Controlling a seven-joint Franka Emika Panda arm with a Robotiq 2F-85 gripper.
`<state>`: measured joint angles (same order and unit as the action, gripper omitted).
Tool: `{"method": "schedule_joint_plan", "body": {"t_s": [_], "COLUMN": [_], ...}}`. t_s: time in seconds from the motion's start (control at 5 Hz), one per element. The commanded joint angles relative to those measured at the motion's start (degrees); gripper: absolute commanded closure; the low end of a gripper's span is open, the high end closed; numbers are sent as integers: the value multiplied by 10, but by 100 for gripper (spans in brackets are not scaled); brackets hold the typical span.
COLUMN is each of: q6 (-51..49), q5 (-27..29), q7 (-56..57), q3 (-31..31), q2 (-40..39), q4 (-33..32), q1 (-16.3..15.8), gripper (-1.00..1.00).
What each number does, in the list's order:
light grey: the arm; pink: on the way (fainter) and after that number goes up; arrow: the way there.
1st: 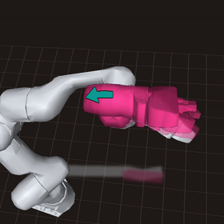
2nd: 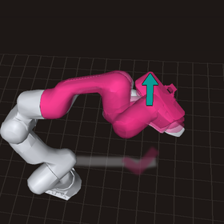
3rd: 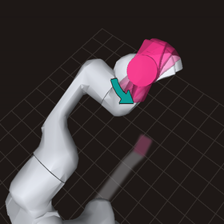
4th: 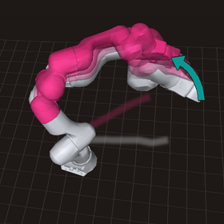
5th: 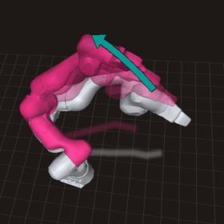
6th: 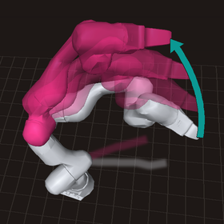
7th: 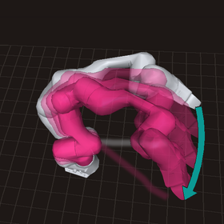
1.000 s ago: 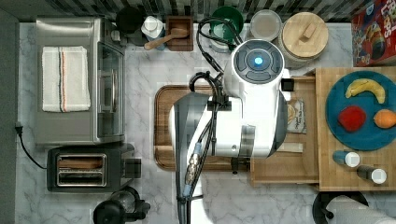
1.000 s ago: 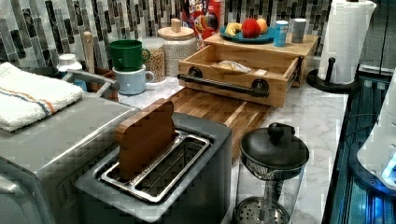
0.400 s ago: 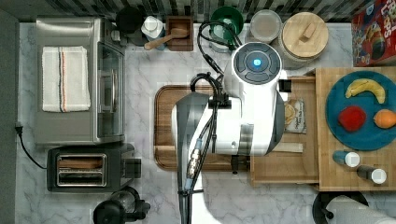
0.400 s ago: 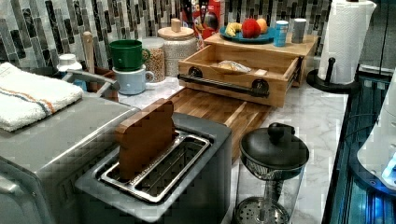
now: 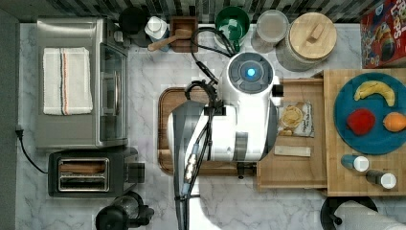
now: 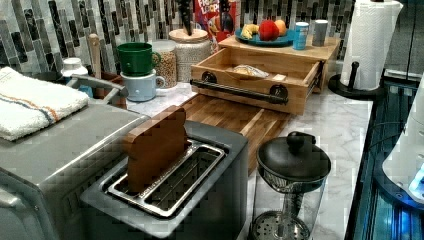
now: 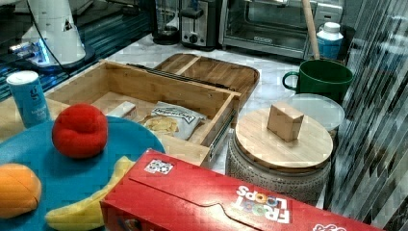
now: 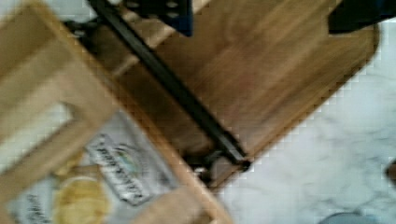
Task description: Close the drawer.
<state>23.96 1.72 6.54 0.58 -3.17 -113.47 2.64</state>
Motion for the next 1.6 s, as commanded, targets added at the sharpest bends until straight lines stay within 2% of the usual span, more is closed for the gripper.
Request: {"method": "schedule_joint_plan", "body": {"t_s": [0.2, 0.4, 0.6, 0.8, 1.2, 1.6], "q6": [53, 162, 231, 226, 272, 299], "q5": [14, 1, -11, -49, -129, -159], "q7": [149, 219, 258, 257, 248, 357], "q3": [53, 50, 52, 48, 39, 9], "q2": [61, 80, 61, 20, -7, -23], "q4": [-126, -215, -250, -230, -242, -232], "q1": [-33, -33, -23, -24, -11, 31], "gripper": [100, 100, 100, 100, 100, 100]}}
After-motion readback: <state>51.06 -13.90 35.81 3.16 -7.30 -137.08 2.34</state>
